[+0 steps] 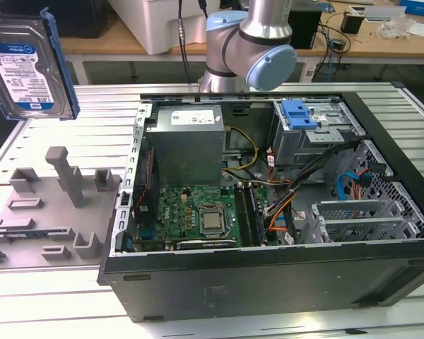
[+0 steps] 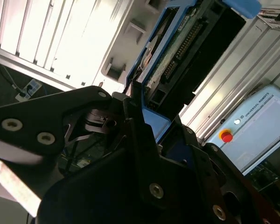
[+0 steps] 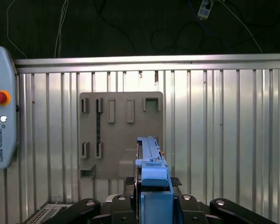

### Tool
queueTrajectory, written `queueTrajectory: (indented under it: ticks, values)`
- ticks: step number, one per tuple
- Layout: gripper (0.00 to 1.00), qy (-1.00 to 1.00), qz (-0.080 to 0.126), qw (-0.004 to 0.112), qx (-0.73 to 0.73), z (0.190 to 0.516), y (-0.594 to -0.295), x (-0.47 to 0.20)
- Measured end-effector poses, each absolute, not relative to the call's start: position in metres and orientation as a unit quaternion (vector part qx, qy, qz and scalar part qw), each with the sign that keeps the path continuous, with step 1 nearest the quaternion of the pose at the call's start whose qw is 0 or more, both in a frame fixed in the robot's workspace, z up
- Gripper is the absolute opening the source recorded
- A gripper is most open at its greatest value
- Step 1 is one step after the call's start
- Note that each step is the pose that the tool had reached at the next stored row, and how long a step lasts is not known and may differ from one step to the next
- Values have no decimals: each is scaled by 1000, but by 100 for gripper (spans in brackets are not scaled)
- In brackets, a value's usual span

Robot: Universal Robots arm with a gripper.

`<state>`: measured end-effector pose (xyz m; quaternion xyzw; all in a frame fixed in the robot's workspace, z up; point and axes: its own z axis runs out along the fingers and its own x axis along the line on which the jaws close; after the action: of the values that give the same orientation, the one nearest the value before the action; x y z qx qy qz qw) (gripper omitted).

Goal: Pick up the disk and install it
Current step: 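Pick up the disk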

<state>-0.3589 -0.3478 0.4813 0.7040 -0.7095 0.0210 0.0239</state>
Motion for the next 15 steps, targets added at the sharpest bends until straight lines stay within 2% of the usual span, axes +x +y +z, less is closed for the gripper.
queueTrajectory:
  ticks: [15]
  values:
    - [36,-709,15,31,704,485,-349,-317]
